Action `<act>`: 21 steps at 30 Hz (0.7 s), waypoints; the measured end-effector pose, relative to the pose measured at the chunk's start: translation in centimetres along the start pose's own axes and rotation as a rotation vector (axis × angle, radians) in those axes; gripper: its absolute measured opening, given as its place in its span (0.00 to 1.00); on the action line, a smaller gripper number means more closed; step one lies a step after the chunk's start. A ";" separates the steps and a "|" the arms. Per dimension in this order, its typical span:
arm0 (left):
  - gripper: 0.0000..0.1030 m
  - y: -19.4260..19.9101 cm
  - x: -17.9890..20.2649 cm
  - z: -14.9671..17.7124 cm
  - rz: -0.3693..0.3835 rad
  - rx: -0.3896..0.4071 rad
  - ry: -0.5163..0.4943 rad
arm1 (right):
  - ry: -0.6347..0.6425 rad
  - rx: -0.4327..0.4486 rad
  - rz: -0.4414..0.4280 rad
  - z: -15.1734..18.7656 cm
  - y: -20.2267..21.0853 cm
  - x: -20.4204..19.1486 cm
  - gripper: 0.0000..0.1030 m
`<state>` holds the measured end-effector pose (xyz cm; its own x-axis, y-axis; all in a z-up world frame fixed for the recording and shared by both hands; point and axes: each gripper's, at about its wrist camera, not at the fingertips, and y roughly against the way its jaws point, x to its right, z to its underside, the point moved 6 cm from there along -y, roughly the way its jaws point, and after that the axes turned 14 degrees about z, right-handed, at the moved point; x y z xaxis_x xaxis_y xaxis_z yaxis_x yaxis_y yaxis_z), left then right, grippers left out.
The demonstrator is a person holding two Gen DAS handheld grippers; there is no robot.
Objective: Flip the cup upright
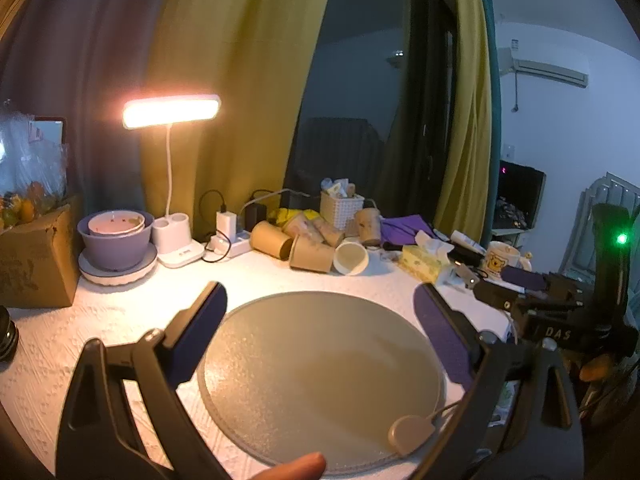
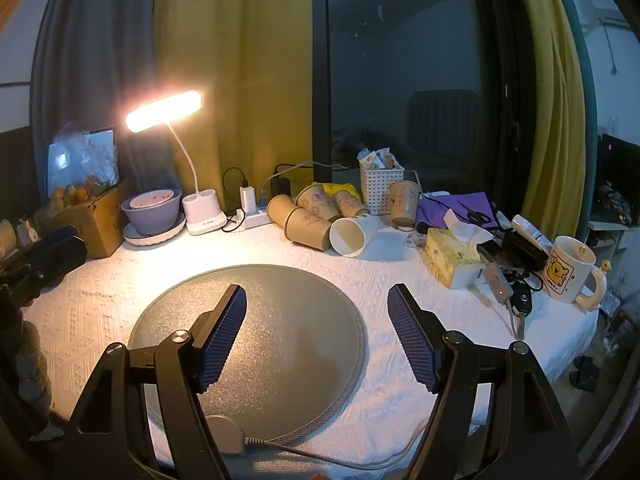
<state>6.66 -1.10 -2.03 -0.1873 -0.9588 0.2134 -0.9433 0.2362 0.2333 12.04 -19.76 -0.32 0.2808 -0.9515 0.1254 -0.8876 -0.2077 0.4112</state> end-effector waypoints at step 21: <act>0.93 -0.5 -0.9 0.1 -0.007 -0.027 0.014 | 0.002 0.001 -0.003 0.2 0.0 -0.2 0.74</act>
<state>7.26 -0.35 -2.39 -0.1769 -0.9582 0.2250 -0.9368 0.2341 0.2602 11.88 -19.65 -0.53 0.2844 -0.9504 0.1260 -0.8871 -0.2111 0.4105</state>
